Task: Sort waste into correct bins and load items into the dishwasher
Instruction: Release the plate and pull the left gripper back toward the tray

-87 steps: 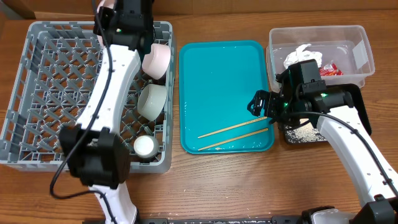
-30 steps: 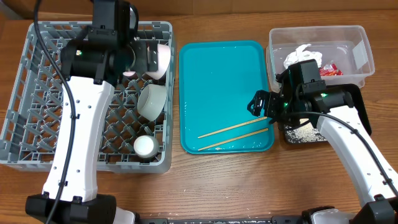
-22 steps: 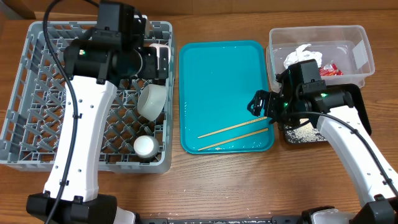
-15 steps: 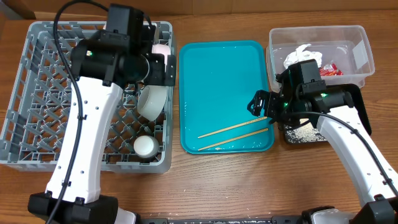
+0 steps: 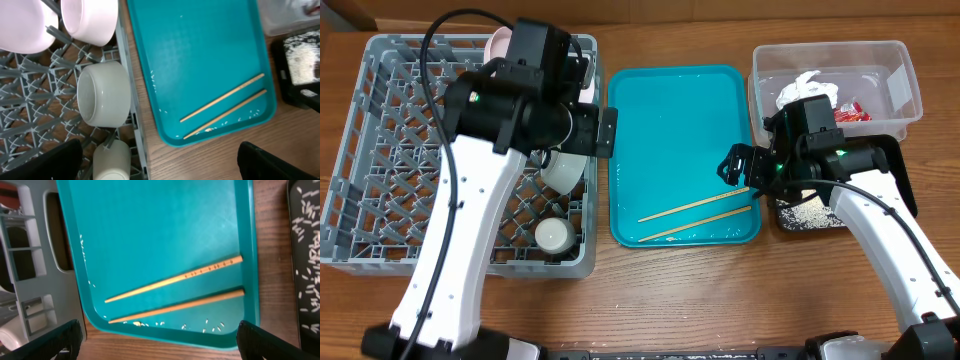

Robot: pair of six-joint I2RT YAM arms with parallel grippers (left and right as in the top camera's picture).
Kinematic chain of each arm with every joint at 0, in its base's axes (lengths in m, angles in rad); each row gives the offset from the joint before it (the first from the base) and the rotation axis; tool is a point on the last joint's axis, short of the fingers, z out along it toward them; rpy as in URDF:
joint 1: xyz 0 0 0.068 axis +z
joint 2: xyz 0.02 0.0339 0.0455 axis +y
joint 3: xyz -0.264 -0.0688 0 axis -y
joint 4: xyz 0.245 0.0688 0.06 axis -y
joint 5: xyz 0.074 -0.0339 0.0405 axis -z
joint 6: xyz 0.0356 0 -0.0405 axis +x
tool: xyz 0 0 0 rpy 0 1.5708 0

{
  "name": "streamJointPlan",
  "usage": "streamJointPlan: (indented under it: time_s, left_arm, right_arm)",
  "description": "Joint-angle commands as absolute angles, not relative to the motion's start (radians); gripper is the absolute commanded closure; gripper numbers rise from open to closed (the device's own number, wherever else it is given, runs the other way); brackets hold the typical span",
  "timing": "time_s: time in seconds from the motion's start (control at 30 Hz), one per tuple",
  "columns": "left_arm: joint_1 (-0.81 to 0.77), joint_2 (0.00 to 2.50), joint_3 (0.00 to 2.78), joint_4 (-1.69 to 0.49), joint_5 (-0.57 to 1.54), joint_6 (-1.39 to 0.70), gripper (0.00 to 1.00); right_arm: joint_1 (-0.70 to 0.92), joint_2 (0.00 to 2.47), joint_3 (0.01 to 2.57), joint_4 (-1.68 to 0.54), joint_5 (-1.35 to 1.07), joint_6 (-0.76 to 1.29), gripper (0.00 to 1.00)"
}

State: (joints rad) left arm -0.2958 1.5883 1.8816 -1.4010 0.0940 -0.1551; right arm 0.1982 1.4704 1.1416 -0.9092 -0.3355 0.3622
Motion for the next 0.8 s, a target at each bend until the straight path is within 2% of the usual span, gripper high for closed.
streamJointPlan:
  time_s: [0.0, 0.17, 0.37, 0.57, 0.77]
  left_arm:
    - [-0.315, 1.484, 1.853, -1.404, 0.101, -0.161, 0.0]
    - [-0.318, 1.369, 1.679, -1.343, 0.101, -0.191, 0.0]
    - [-0.323, 1.219, 1.355, -1.128, 0.104, -0.315, 0.0]
    - [-0.324, 1.185, 1.241, -1.053, 0.055, -0.35, 0.0]
    - [-0.353, 1.178, 1.205, -0.993, 0.011, -0.364, 0.0]
  right_arm:
    - [0.203, 1.453, 1.166, -0.899, -0.331, 0.359, 0.0]
    - [0.202, 1.453, 1.166, -0.899, -0.33, 0.359, 0.0]
    - [0.203, 1.453, 1.166, -0.899, -0.33, 0.359, 0.0]
    - [0.203, 1.453, 1.166, -0.892, -0.339, 0.385, 0.0]
    - [0.218, 1.453, 1.166, -0.907, -0.328, 0.507, 0.01]
